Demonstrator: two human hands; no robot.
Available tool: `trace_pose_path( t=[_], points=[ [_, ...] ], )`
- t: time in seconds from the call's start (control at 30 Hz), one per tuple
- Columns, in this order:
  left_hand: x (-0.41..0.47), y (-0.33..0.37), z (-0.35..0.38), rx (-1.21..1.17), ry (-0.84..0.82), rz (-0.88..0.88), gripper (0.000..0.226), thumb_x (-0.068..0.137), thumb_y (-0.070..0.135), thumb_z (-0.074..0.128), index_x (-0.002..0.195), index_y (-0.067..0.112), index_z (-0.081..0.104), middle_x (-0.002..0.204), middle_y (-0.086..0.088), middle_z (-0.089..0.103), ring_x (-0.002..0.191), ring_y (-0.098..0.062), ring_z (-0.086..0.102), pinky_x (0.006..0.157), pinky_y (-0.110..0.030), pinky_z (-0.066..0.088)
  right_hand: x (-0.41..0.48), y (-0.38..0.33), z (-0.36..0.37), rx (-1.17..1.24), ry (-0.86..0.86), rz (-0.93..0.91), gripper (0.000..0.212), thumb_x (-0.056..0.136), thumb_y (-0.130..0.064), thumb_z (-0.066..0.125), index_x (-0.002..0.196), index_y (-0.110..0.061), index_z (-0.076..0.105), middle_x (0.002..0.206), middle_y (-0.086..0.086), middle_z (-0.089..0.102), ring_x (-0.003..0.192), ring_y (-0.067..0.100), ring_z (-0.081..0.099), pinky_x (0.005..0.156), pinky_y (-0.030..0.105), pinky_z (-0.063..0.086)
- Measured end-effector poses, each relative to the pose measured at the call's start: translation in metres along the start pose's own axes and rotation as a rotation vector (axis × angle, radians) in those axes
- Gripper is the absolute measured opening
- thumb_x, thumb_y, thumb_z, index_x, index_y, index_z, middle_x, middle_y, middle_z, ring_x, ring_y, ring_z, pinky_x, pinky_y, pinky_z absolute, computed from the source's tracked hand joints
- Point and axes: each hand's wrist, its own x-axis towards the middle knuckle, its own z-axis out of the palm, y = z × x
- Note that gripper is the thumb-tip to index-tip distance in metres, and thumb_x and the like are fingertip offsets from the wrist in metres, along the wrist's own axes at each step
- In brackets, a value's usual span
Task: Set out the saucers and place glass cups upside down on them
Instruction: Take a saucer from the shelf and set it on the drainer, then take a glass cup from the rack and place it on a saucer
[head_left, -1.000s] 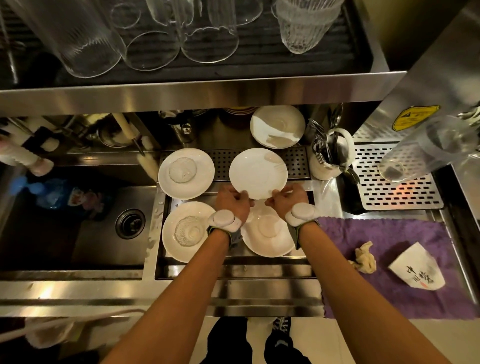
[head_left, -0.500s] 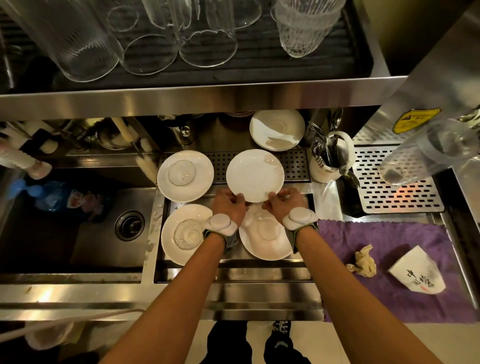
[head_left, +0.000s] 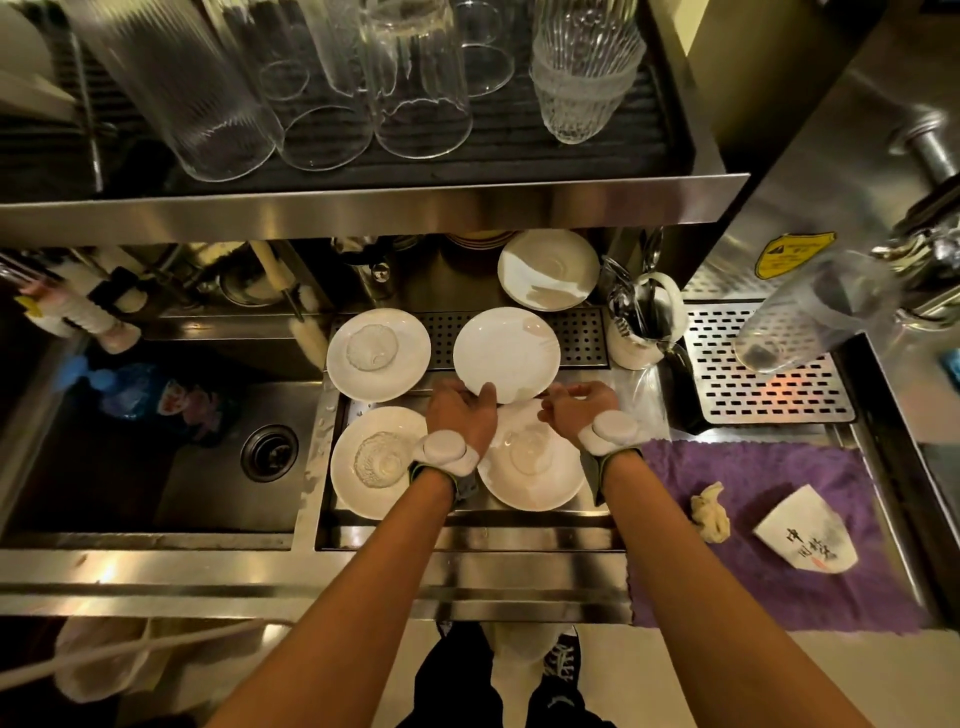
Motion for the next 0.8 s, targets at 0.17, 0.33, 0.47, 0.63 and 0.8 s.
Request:
trace_pose_path(
  t=[0.17, 0.33, 0.47, 0.63, 0.8],
  points=[
    [-0.026, 0.02, -0.005, 0.071, -0.07, 0.033, 0.044, 0.088, 0.043, 0.065, 0.115, 0.01, 0.057, 0.094, -0.002, 0.065, 0.102, -0.03, 0.067, 0.098, -0.04, 0.052, -0.028, -0.015, -0.014, -0.081, -0.01, -0.095, 0.026, 0.096, -0.021, 0.059, 0.072, -0.012, 0.061, 0.064, 0.001, 0.07, 0.05, 0.008, 0.068, 0.058, 0.027, 0.055],
    [-0.049, 0.041, -0.013, 0.033, -0.115, 0.122, 0.036, 0.089, 0.04, 0.063, 0.112, 0.013, 0.057, 0.103, -0.005, 0.07, 0.093, -0.026, 0.069, 0.088, -0.04, 0.057, -0.06, -0.038, -0.024, -0.126, 0.01, -0.252, 0.028, 0.094, -0.021, 0.06, 0.066, -0.019, 0.059, 0.065, -0.001, 0.068, 0.055, 0.012, 0.068, 0.069, 0.032, 0.059],
    [-0.074, 0.068, -0.025, -0.047, -0.061, 0.23, 0.018, 0.09, 0.031, 0.063, 0.099, 0.017, 0.058, 0.101, -0.006, 0.069, 0.093, -0.026, 0.071, 0.087, -0.048, 0.059, -0.094, -0.063, -0.038, -0.025, -0.025, -0.359, 0.028, 0.095, -0.018, 0.06, 0.066, -0.02, 0.06, 0.07, 0.006, 0.07, 0.057, 0.02, 0.067, 0.069, 0.041, 0.061],
    [-0.091, 0.102, -0.041, -0.084, -0.03, 0.35, 0.012, 0.092, 0.027, 0.059, 0.098, 0.017, 0.06, 0.102, -0.009, 0.071, 0.095, -0.026, 0.071, 0.085, -0.049, 0.059, -0.118, -0.094, -0.054, -0.117, 0.015, -0.5, 0.022, 0.093, -0.027, 0.059, 0.071, -0.024, 0.063, 0.076, 0.001, 0.074, 0.054, 0.008, 0.071, 0.063, 0.031, 0.057],
    [-0.102, 0.142, -0.061, -0.105, 0.003, 0.468, 0.006, 0.092, 0.024, 0.059, 0.095, 0.02, 0.06, 0.088, -0.003, 0.07, 0.086, -0.021, 0.071, 0.082, -0.048, 0.06, -0.139, -0.13, -0.065, -0.08, 0.062, -0.589, 0.018, 0.092, -0.033, 0.061, 0.075, -0.026, 0.061, 0.081, 0.001, 0.077, 0.063, 0.012, 0.076, 0.073, 0.036, 0.064]
  ],
)
